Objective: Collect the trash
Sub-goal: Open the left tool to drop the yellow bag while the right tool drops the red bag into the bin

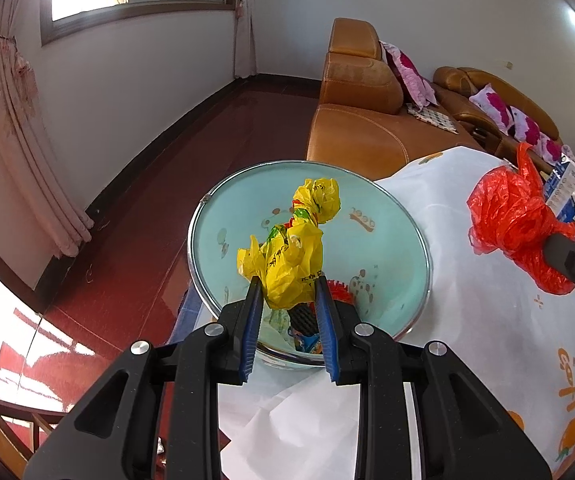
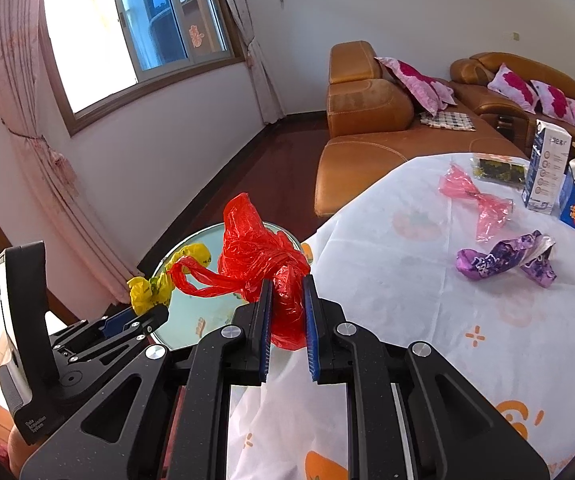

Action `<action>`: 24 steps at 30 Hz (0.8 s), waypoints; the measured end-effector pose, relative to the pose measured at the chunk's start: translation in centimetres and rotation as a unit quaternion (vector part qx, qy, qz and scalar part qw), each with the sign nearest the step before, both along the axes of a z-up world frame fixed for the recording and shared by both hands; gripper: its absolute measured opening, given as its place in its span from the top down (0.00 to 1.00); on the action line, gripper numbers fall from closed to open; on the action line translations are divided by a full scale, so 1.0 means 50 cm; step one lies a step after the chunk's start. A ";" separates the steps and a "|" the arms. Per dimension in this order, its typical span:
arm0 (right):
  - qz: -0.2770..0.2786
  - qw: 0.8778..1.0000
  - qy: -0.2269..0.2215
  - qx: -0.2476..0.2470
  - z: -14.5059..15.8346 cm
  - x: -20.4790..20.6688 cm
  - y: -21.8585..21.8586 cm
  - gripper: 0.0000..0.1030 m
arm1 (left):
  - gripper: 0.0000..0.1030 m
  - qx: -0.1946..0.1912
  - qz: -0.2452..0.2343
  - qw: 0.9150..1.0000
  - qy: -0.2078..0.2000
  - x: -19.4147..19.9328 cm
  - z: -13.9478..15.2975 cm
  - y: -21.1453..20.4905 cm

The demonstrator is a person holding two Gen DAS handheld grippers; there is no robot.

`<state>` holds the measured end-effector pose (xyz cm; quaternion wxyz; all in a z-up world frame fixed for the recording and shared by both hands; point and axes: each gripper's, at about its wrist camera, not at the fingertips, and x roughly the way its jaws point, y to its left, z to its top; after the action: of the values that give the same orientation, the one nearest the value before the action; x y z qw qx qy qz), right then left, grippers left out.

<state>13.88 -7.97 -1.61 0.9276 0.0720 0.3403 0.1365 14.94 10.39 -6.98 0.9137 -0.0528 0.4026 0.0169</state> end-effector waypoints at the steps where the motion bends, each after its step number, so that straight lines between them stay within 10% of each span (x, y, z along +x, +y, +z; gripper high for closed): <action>1: 0.000 1.000 0.001 0.000 -0.002 0.003 0.002 0.85 | 0.74 0.000 0.000 1.000 0.001 0.003 -0.002 0.000; 24: 0.010 0.999 0.041 -0.018 -0.062 0.131 0.082 0.82 | 0.74 0.006 0.020 0.999 0.041 0.080 -0.055 0.017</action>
<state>20.45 -3.87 -4.74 0.9124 0.0577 0.3814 0.1370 18.92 11.25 -9.72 0.8961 -0.0548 0.4386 0.0395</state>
